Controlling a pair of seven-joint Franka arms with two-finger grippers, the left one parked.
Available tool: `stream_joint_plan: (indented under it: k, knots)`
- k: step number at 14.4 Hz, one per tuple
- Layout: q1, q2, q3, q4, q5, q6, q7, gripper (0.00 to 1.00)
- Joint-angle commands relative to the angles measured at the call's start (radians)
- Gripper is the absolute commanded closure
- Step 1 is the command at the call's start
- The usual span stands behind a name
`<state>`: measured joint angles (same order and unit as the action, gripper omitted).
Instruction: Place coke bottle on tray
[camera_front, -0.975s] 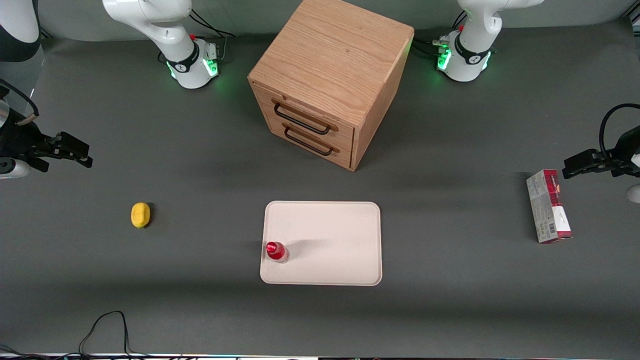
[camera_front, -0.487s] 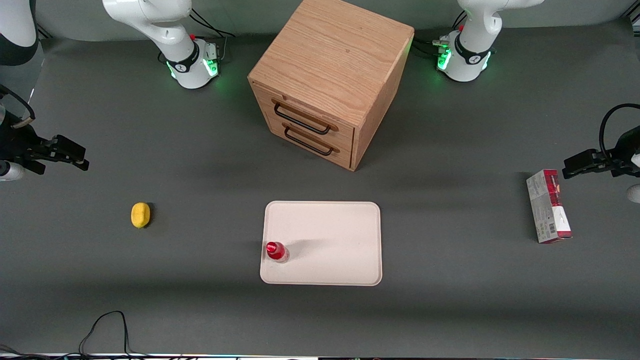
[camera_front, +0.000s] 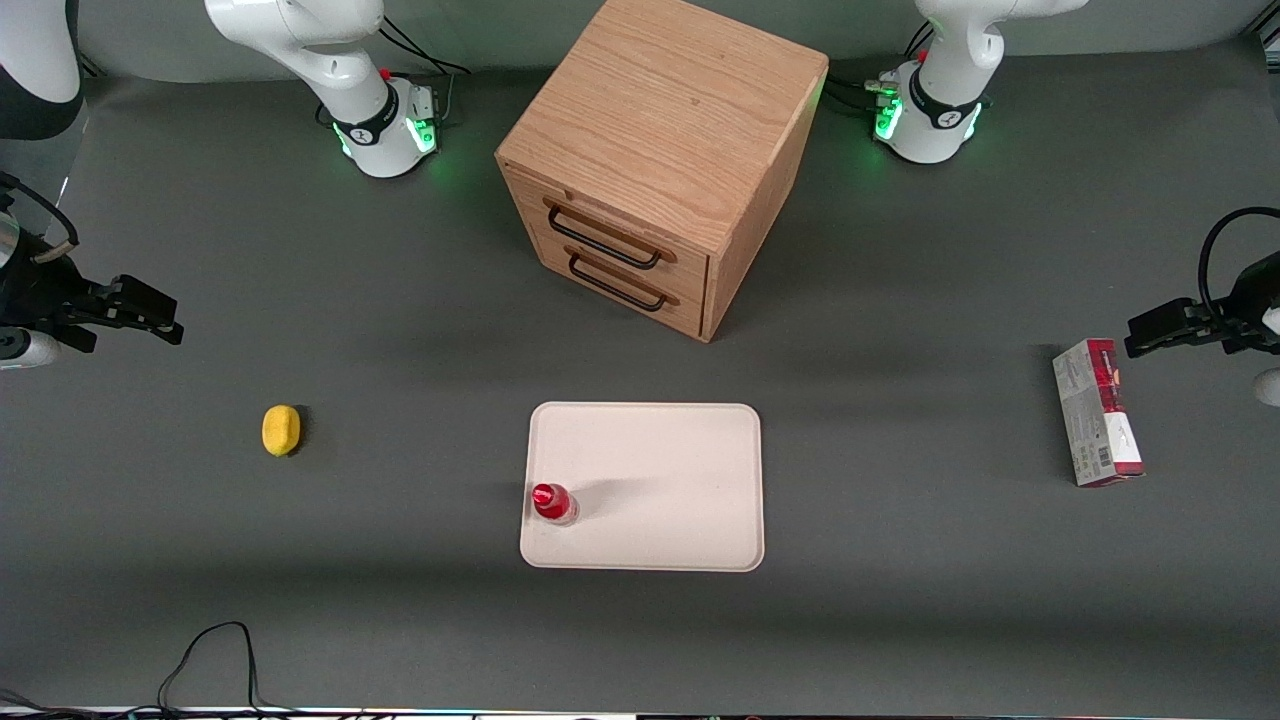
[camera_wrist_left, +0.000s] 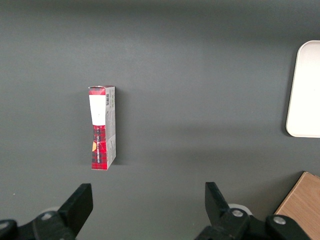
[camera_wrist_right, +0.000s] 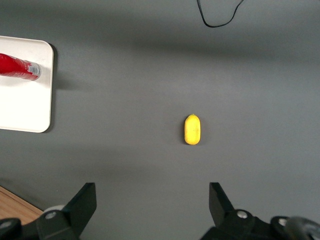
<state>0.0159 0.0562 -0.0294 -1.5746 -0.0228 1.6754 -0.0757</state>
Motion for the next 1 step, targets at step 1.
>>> stream_joint_plan:
  k: [1]
  knots:
    - [0.001, 0.008, 0.0, 0.019, -0.017, 0.003, -0.015, 0.0]
